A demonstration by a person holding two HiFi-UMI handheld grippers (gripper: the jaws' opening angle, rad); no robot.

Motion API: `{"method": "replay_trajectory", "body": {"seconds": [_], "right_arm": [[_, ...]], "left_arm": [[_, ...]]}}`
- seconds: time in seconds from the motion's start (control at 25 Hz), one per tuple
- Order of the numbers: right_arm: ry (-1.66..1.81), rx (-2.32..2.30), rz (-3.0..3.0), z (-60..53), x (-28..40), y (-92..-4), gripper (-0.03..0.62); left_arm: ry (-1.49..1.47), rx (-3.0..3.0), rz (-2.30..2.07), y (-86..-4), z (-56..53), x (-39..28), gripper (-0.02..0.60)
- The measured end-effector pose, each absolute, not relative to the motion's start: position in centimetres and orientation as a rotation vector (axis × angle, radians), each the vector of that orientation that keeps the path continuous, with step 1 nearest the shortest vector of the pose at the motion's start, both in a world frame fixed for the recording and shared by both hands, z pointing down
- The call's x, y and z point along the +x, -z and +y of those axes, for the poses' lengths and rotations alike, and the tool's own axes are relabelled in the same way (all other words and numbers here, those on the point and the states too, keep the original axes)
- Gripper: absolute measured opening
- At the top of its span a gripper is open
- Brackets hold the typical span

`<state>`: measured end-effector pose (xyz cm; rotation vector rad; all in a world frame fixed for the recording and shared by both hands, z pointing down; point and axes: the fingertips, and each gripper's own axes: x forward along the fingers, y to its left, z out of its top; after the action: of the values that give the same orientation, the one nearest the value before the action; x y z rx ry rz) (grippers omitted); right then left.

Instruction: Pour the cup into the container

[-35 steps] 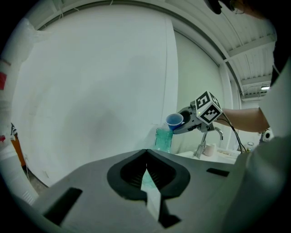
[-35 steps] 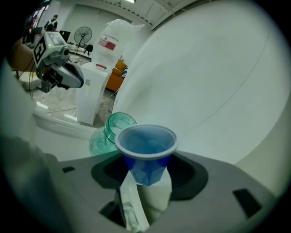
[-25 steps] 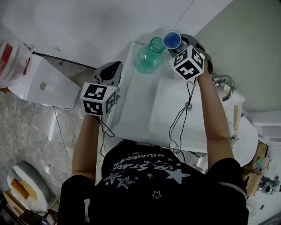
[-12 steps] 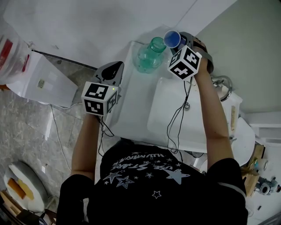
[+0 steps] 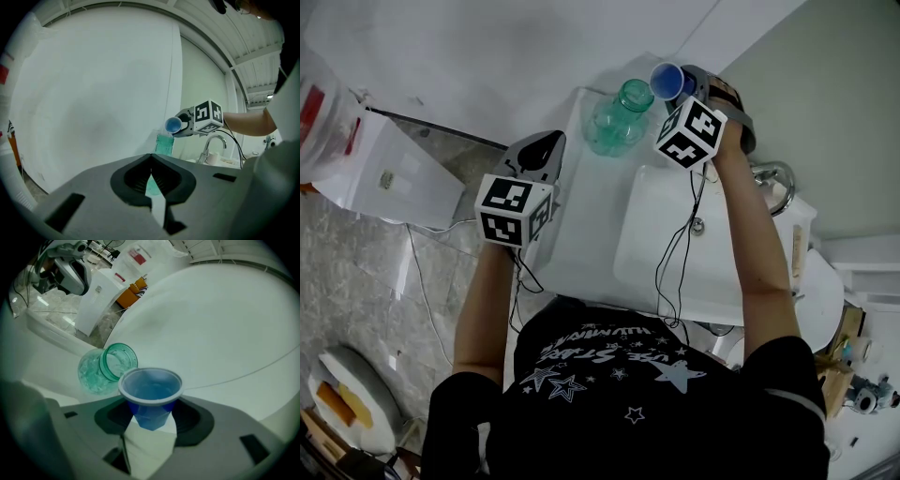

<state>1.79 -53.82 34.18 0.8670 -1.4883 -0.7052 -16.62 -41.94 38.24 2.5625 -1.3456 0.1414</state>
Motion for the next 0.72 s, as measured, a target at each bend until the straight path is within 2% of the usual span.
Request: {"method": "replay_trajectory", "body": {"seconds": [0.72], "right_arm": [[0.436, 0.975, -1.803, -52.99, 1.52, -34.12, 0.25]], "left_arm": [[-0.108, 2.526, -1.364, -38.08, -41.47, -15.86, 0.009]]}}
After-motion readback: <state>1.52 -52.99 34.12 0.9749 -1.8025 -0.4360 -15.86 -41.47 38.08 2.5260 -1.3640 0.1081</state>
